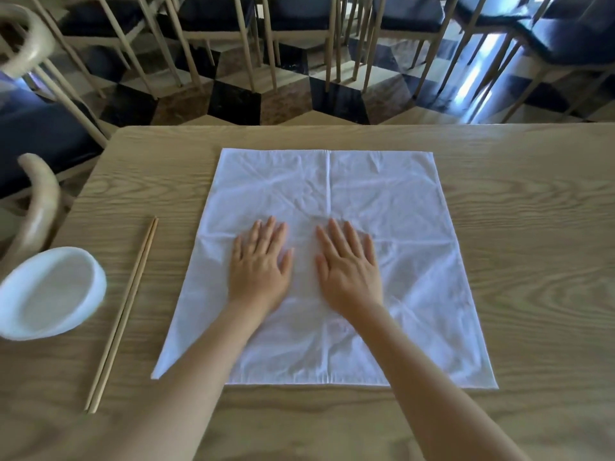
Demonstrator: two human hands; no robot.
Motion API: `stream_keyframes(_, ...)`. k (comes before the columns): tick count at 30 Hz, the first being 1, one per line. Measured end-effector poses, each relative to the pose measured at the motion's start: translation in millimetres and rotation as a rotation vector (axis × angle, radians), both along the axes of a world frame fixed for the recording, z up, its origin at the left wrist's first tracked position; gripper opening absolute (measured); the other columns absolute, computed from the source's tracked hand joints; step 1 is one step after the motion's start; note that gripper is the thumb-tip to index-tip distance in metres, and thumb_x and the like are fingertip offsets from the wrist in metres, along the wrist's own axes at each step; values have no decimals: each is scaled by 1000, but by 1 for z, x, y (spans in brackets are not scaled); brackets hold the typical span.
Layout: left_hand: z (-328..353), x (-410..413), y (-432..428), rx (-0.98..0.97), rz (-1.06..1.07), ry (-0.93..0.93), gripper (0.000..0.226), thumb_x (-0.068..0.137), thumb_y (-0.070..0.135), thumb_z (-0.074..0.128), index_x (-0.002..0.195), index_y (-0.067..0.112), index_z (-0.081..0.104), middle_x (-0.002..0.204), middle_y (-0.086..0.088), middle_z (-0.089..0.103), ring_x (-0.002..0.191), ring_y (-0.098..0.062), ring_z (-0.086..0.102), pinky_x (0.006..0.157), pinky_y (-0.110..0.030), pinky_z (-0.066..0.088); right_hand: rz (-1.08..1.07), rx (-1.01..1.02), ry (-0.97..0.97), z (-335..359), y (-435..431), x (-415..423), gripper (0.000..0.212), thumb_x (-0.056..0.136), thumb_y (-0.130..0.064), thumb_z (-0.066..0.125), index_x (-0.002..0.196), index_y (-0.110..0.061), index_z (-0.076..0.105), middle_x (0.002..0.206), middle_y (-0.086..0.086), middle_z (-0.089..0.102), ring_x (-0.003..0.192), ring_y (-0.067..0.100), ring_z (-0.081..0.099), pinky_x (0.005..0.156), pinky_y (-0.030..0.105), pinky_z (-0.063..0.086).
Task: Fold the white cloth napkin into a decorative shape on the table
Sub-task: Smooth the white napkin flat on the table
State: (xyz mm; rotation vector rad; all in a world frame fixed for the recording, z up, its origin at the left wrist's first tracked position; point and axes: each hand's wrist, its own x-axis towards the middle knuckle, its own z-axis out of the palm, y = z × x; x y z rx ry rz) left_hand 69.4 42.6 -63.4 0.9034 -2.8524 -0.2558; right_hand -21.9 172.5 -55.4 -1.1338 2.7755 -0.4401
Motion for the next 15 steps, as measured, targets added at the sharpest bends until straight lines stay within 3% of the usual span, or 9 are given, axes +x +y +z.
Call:
stream_keyframes(4, -1, 46, -14, -14, 60, -30, 70, 86, 55, 15, 146, 20, 27, 155, 0, 21, 143, -18, 16, 116, -41, 11, -112, 91, 42, -3, 51, -16, 68, 83, -55, 3, 147, -36, 16, 158, -8, 9, 146, 16, 0, 118, 40, -3)
stream_keyframes(10, 2, 103, -26, -16, 104, -85, 78, 84, 58, 4, 147, 14, 15, 156, -2, 12, 143, -14, 5, 118, -37, -1, -271, 147, 47, 4, 126, -27, 74, 81, -56, -1, 148, -30, 13, 158, -4, 8, 145, 13, 2, 119, 38, 1)
stream_keyframes(13, 6, 124, -10, -63, 45, -92, 70, 90, 52, 11, 144, 9, 23, 153, -7, 20, 142, -19, 12, 115, -34, -8, -310, 177, 21, 11, 117, -11, 78, 80, -54, -2, 149, -20, 10, 159, 1, 5, 146, 16, -1, 118, 41, -4)
stream_keyframes(15, 7, 117, 16, -44, -75, -82, 62, 95, 46, 15, 142, 10, 30, 151, -6, 26, 141, -22, 19, 114, -34, -4, -155, 94, 37, 13, 82, 24, 72, 86, -48, 7, 148, -13, 19, 157, 6, 14, 145, 23, 11, 116, 43, -1)
